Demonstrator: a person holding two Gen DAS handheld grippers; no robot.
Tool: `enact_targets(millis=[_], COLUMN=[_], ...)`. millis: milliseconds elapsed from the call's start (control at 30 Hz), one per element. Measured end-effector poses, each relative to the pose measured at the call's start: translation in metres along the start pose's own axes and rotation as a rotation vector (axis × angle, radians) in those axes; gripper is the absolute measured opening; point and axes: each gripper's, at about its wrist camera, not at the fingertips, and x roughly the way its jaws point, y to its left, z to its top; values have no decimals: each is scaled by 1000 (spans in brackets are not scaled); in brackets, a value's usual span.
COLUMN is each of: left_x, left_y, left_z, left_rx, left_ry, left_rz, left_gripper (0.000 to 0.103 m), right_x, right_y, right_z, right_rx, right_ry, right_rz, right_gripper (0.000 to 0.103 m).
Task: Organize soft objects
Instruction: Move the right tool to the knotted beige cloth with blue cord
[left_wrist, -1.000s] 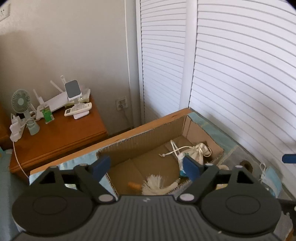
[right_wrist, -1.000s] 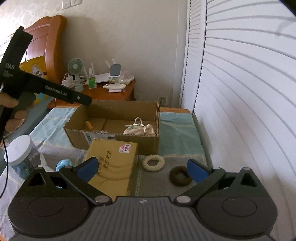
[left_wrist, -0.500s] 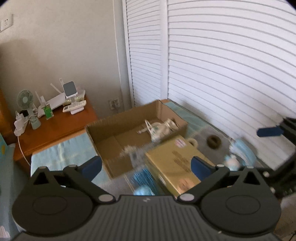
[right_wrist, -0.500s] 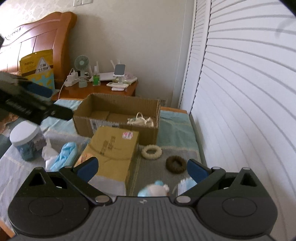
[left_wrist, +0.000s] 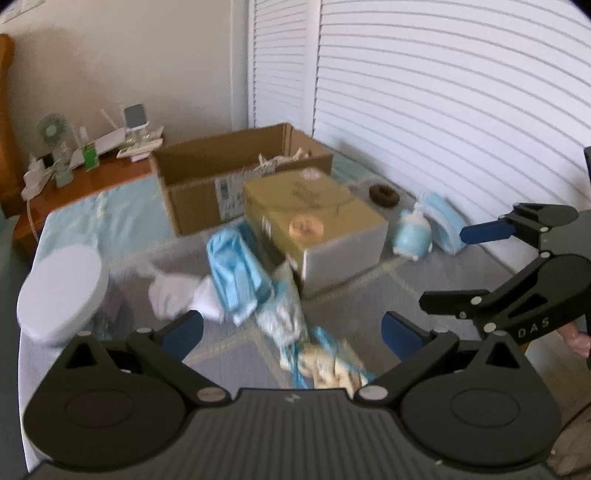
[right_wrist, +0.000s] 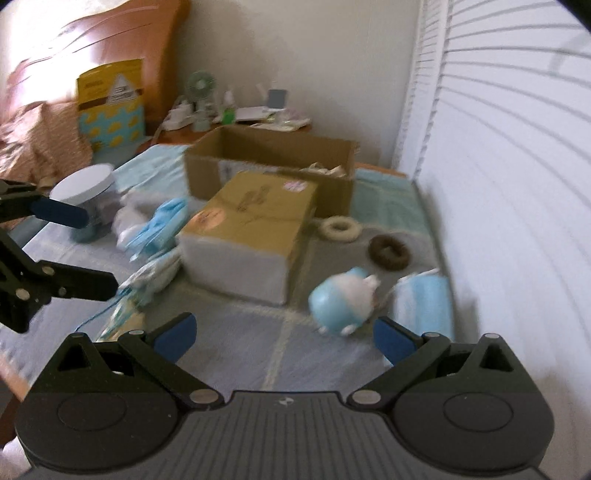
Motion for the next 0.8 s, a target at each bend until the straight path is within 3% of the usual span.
enact_targets(millis=[167,333,467,800], left_x=[-5,-12,-16,-18], left_y=[-2,-5,4,29], left_z=[-21,-31,-33,-39], left_rx=[-29,50,41,-35], left_ry=[31,33,19,-5], left_rz=[10,54,48,23], left_gripper=[102,102,102,102], right_x=[8,12,16,33], right_y=[15,28,41,73], right_z=[-14,-21,-20,-9], right_rx=[-58,-98,-142,-252], right_ry=[24,25,31,48], right_rz=[101,202,249,259], right_gripper=[103,100,87,73])
